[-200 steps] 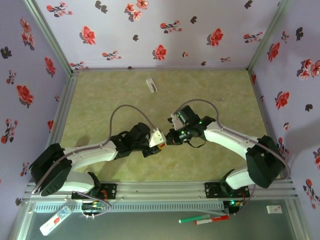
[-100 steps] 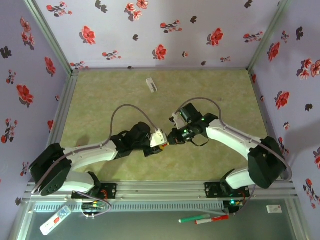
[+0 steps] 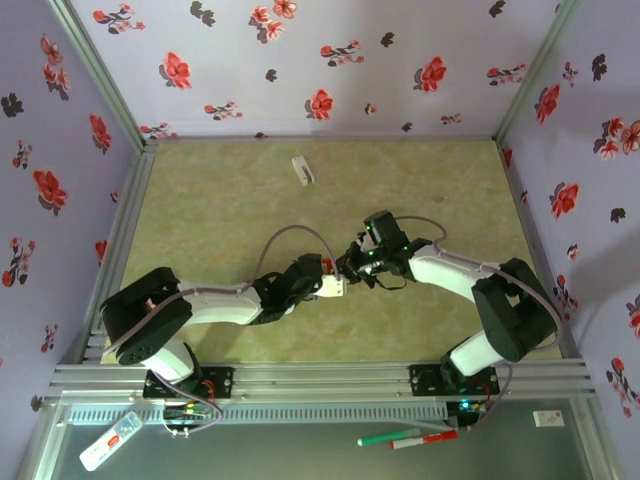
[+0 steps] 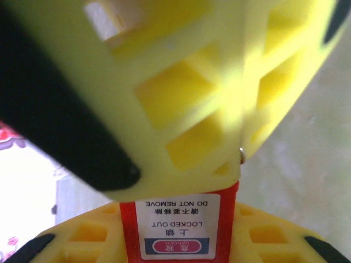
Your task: Unlock with the key
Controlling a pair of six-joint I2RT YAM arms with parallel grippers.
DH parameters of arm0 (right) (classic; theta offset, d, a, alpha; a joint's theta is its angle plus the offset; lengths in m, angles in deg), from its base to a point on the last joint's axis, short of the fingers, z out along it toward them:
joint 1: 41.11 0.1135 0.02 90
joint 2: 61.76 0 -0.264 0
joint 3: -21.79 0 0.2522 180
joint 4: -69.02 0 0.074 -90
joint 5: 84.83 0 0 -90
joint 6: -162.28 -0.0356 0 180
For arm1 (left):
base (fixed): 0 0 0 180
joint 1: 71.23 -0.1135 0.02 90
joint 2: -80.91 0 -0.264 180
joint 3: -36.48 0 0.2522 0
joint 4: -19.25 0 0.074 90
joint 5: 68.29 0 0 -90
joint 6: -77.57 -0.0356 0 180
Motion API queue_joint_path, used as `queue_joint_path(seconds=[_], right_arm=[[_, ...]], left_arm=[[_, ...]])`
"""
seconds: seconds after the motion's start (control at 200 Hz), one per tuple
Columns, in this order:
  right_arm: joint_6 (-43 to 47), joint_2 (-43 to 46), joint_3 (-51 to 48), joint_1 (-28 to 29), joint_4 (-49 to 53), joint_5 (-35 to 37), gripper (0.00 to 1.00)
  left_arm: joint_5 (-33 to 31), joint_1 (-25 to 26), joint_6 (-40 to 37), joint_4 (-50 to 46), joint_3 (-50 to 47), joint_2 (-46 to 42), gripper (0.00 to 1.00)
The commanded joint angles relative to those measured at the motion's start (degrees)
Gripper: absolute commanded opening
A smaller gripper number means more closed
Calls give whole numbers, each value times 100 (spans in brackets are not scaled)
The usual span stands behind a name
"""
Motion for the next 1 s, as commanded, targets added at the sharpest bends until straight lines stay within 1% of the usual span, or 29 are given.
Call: queue_joint_path(seconds=[0.0,0.095,0.16,0.205,0.28,0.41,0.535,0.615,0.68,0.845,0.9,0.995], right_arm=[[-1040,71,-69,234,-1821,-1063,3],[-821,292,-89,32,-1379,-1001,17],[-523,483,-65,-171,-849,-931,31],[-280,639,-23,-299,-479,-918,37],[248,874,142,-492,369,-817,46],[972,1141,296,-873,1481,-664,52],[1259,1337,255,-1301,1759,-700,56],[1643,1383,387,-1559,2214,-628,59],[1785,1411,407,-1713,2265,-702,62],[2663,1465,618,-1848,2727,-471,68],[2949,1506,680,-1864,2888,-205,69],[3238,1574,664,-1865,2734,-118,71]], left_arm=[[1086,365,88,2681,575,-278,0],[1172,281,525,2330,535,-473,0],[1322,195,807,2009,496,-611,0],[1387,152,981,1692,517,-675,0],[1406,67,1255,1210,557,-704,0],[1560,-166,1789,915,419,-842,0],[1774,-347,2199,640,308,-931,0],[1919,-407,2346,409,306,-971,0],[2097,-501,2525,229,329,-990,0],[2517,-641,2809,-22,390,-1055,0],[2654,-696,2892,-93,414,-1059,0],[2919,-761,2983,-202,441,-1076,0]])
